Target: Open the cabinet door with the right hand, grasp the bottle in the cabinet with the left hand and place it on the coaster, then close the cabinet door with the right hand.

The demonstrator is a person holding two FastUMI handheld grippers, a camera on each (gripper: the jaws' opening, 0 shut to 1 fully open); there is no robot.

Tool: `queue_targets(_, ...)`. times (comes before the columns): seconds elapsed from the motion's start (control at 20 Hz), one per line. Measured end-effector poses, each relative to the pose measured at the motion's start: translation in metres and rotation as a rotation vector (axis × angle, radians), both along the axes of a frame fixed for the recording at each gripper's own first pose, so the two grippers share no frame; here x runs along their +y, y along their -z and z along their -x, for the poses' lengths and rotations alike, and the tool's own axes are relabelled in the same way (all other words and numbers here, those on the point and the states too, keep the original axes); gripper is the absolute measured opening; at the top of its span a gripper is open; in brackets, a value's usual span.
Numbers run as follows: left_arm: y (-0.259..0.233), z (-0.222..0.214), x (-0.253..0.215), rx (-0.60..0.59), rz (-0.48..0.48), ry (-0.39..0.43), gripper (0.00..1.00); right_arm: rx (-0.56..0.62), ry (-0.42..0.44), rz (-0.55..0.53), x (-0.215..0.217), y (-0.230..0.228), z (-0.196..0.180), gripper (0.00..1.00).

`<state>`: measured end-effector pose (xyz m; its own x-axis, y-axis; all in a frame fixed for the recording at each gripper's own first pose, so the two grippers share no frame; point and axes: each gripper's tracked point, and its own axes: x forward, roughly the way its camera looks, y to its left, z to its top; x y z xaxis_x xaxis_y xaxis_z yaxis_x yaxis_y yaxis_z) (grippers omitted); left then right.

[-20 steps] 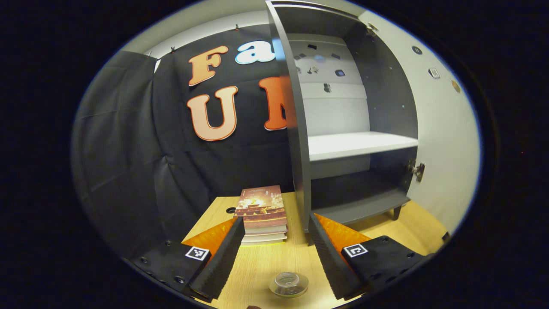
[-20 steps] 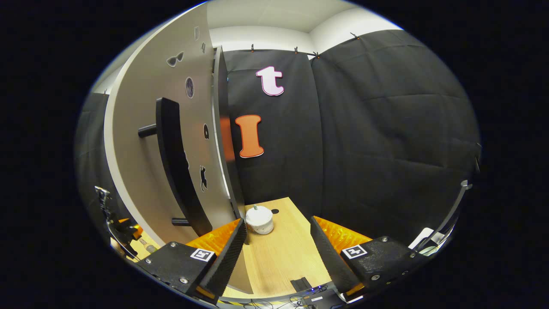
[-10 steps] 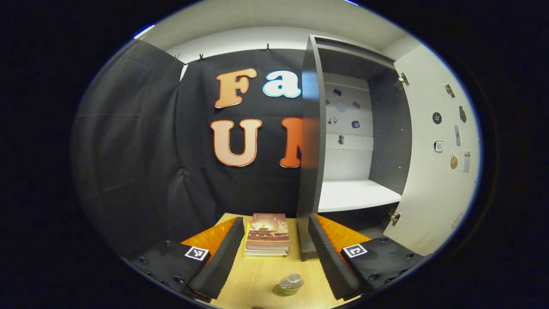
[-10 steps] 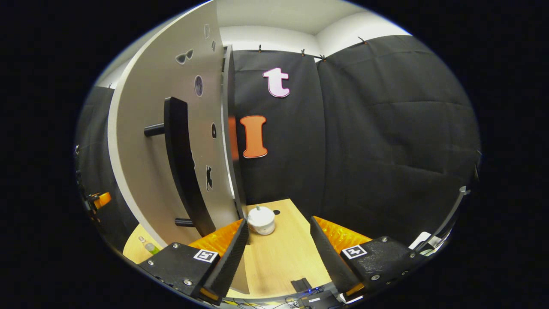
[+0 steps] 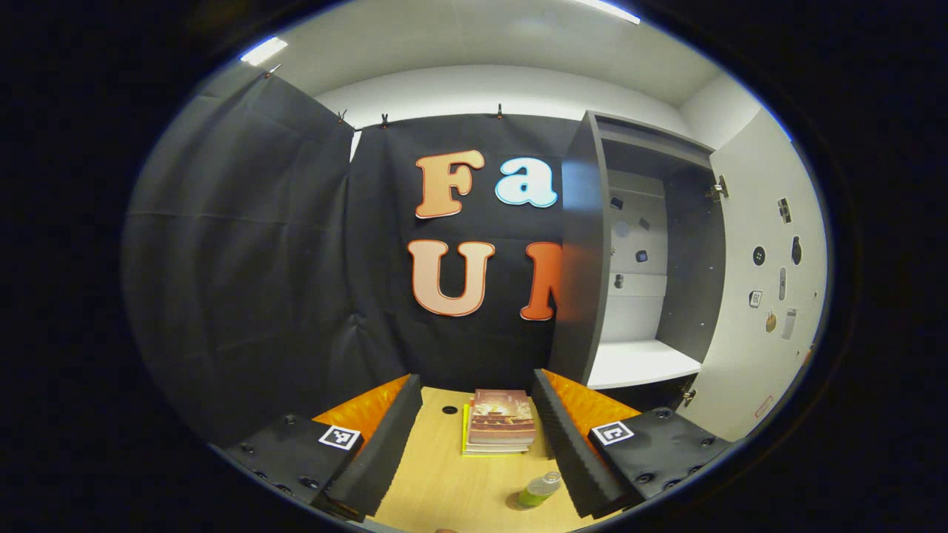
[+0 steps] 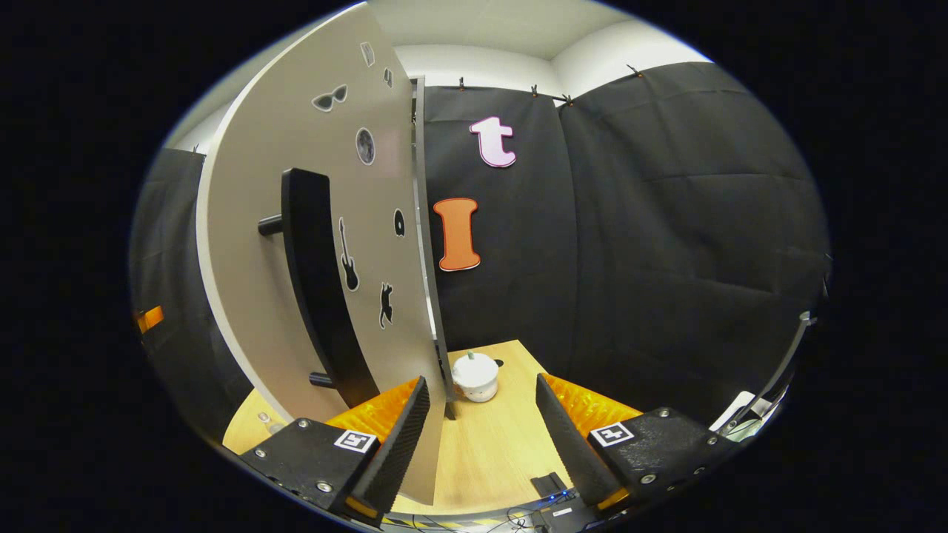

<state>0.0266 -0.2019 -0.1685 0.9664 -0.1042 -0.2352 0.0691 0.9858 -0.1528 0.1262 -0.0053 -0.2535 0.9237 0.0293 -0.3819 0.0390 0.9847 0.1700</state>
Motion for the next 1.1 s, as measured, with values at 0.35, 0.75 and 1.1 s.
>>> queue_targets(0.35,-0.008,0.001,0.044,-0.039,-0.011,0.003,0.99,-0.015,0.035,0.012,0.040,-0.006,0.003,0.90)
queue_targets(0.75,-0.015,0.012,0.107,-0.073,-0.046,-0.012,0.99,-0.026,0.035,-0.039,0.105,-0.012,-0.012,0.90)
queue_targets(1.1,-0.004,0.022,0.154,-0.068,-0.074,-0.063,0.97,-0.052,-0.066,-0.094,0.193,-0.023,-0.041,0.99)
